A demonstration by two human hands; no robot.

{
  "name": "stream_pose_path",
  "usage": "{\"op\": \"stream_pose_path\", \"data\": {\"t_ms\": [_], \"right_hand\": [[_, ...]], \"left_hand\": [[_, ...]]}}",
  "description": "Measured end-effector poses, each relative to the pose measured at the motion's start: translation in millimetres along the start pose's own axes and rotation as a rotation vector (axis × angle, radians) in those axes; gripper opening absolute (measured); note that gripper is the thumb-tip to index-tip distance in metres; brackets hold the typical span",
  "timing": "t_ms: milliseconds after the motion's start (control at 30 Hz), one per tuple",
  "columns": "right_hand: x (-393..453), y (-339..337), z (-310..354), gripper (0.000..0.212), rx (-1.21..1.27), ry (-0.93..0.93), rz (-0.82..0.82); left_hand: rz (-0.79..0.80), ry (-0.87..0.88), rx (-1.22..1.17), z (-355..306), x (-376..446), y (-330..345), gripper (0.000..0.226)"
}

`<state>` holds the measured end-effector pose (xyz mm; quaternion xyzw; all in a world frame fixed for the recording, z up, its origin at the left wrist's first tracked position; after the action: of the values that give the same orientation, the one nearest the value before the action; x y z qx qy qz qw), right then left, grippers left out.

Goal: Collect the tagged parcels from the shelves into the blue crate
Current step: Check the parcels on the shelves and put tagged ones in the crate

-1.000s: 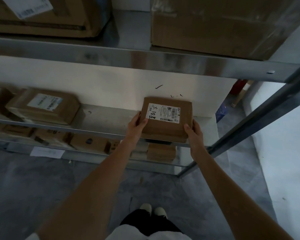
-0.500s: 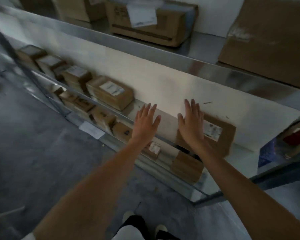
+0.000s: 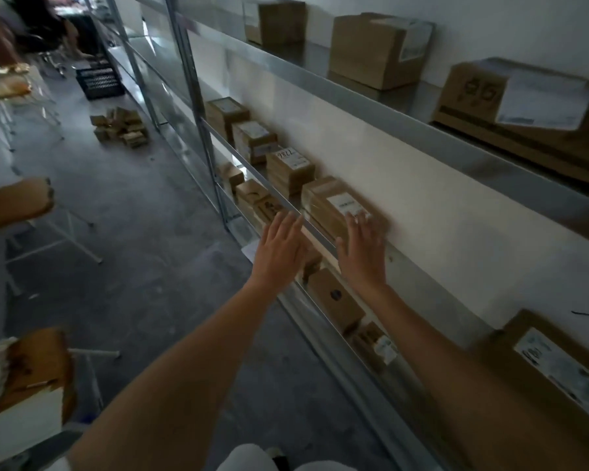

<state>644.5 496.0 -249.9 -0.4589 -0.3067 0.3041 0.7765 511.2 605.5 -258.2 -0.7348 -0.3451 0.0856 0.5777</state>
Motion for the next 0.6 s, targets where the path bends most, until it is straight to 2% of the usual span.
{"op": "stream_pose_path", "data": {"t_ms": [200, 467, 600], "right_hand": [[41.5, 36.4, 46.5, 0.056, 0.036, -0.024, -0.006], [102.8, 84.8, 85.3, 0.057, 0.038, -0.105, 0.076], [155.3, 109.5, 103.1, 0.058, 0.045, -0.207, 0.087]], "left_hand": [[-0.009, -0.031, 0.026, 69.3, 27.5, -13.4, 0.055], [0.013, -0.089, 0.061, 136.4, 65.6, -12.6, 0.058], [0.027, -0.148, 0.104, 172.0, 102.9, -8.2, 0.063]]}}
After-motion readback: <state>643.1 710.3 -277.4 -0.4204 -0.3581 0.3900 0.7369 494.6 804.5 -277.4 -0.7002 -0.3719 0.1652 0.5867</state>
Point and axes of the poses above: each hand's wrist, its own x-axis towards the middle knuckle, its own y-axis out of the palm, z = x × y, the point moved 1 cm from there along x, towards the middle knuckle, and after that the axes turned 3 degrees about -x, right-handed, at the moved point
